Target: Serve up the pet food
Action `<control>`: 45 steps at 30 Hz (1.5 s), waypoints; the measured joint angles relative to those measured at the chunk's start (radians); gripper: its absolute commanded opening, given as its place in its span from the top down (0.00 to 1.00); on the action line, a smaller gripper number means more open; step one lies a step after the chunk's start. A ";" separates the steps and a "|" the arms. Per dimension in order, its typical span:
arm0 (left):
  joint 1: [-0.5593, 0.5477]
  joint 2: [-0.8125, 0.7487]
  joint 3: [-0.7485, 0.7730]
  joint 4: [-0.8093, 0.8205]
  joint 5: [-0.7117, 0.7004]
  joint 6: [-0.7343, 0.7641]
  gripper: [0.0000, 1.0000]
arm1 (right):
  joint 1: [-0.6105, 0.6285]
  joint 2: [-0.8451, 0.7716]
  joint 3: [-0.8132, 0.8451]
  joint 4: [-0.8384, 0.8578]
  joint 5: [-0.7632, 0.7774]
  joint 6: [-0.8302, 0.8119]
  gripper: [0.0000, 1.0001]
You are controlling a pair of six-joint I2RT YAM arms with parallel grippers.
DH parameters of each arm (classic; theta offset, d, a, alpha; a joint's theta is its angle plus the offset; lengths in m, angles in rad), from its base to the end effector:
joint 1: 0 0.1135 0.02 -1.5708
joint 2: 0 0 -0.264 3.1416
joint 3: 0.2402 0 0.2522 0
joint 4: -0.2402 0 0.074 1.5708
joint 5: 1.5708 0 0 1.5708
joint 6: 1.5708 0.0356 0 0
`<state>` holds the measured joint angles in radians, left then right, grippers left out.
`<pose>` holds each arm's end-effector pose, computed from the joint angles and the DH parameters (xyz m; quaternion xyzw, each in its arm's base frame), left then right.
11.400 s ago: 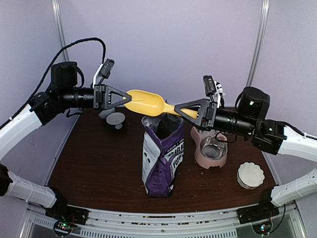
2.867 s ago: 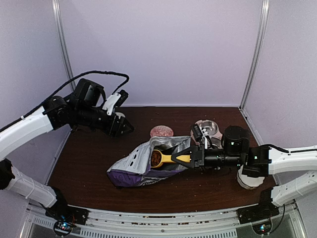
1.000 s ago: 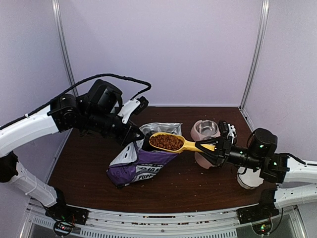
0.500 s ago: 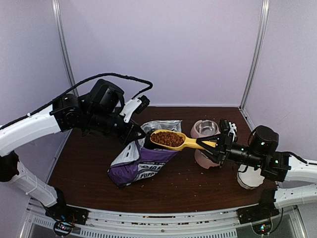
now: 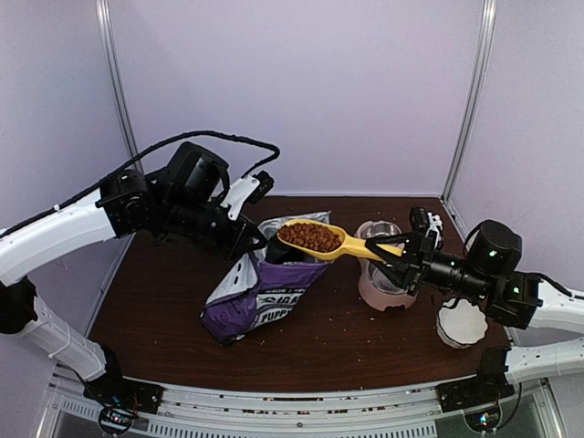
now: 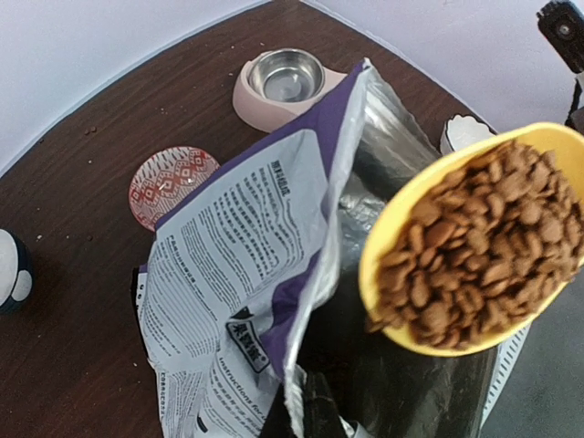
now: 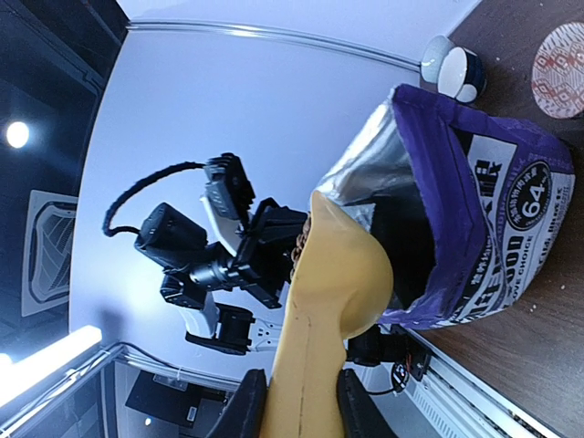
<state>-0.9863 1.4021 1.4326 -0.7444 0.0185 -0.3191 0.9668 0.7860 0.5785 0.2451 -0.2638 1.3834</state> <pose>0.1658 -0.2518 0.3694 0.3015 0.8582 -0.2590 0.3249 0.1024 0.1648 0.3126 0.0495 0.6924 0.6940 0.1910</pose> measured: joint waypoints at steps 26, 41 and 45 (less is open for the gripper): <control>0.238 -0.054 -0.035 -0.011 0.056 0.022 1.00 | -0.150 -0.069 0.021 0.012 0.035 -0.008 0.88; 0.287 -0.069 -0.039 -0.034 0.056 0.098 1.00 | -0.443 -0.189 -0.128 0.014 -0.062 0.019 0.87; 0.287 -0.077 -0.056 -0.017 0.050 0.109 1.00 | -0.510 -0.234 -0.209 0.013 -0.081 0.039 0.87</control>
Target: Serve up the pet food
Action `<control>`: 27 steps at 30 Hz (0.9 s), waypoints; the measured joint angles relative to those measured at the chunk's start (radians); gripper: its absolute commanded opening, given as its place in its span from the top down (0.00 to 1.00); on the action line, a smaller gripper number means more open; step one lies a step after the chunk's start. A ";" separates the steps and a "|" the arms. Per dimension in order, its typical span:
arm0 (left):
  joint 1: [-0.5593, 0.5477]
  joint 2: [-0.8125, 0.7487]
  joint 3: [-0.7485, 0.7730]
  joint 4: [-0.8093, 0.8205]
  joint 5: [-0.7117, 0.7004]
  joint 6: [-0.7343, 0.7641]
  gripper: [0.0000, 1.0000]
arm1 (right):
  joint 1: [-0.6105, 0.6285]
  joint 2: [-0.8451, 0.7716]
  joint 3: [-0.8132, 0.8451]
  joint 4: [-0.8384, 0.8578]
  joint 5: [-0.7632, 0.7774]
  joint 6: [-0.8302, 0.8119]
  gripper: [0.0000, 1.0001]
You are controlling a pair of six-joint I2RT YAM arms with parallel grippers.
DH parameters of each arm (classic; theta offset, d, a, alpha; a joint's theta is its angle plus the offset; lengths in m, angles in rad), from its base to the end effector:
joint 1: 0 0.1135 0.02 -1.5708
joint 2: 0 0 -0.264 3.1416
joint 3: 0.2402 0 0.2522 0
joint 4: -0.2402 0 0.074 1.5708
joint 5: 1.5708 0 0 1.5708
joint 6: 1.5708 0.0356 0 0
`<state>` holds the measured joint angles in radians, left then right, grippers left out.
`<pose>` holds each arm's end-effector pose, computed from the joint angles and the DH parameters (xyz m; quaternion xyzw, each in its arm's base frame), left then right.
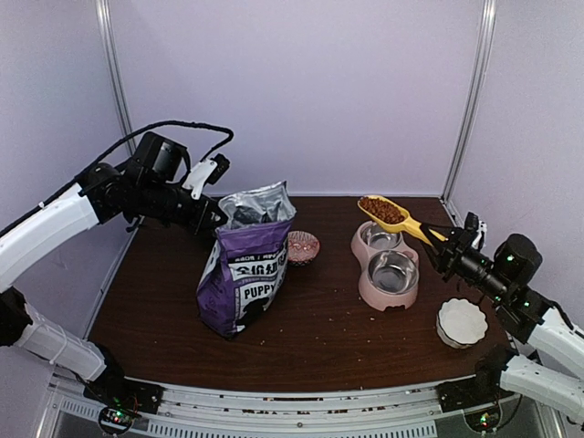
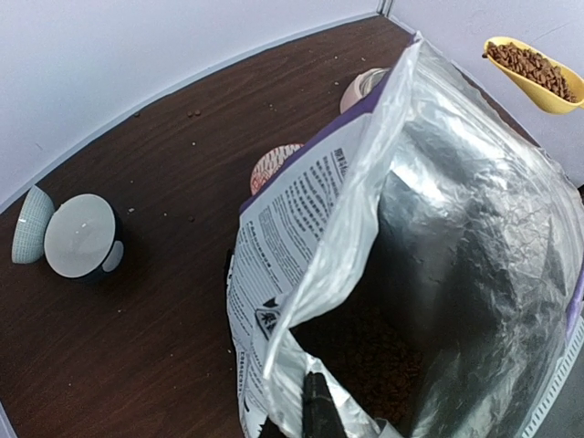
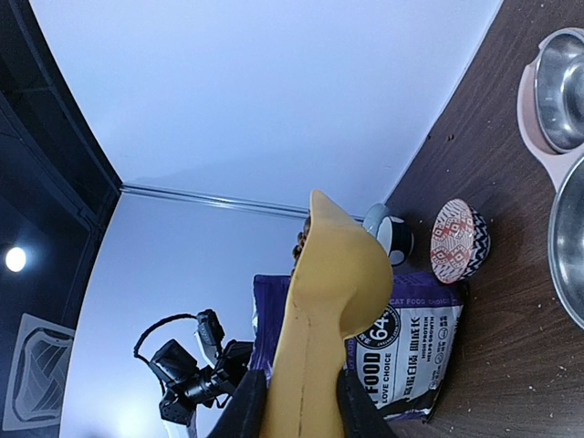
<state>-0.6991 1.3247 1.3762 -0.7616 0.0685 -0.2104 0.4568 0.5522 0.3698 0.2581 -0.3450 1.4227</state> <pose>0.2130 -0.1822 0.3707 0.2336 0.8778 -0.2111 0.3609 0.1331 0.0788 0.2747 0.1996 0.6516 0.6522 0.3320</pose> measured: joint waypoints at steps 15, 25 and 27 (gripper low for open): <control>0.000 -0.007 -0.035 0.043 -0.031 0.024 1.00 | -0.129 -0.246 -0.212 -0.093 -0.021 0.049 0.87; 0.000 -0.023 -0.068 0.076 -0.039 0.031 1.00 | -0.142 -0.373 -0.262 -0.269 0.000 0.042 0.87; 0.000 -0.028 -0.076 0.083 -0.039 0.031 1.00 | -0.143 -0.393 -0.262 -0.307 0.010 0.038 0.87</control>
<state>-0.6991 1.2968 1.3006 -0.6788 0.0292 -0.1799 0.3141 0.1593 0.1074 -0.0490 -0.3355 1.4605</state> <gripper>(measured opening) 0.017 0.242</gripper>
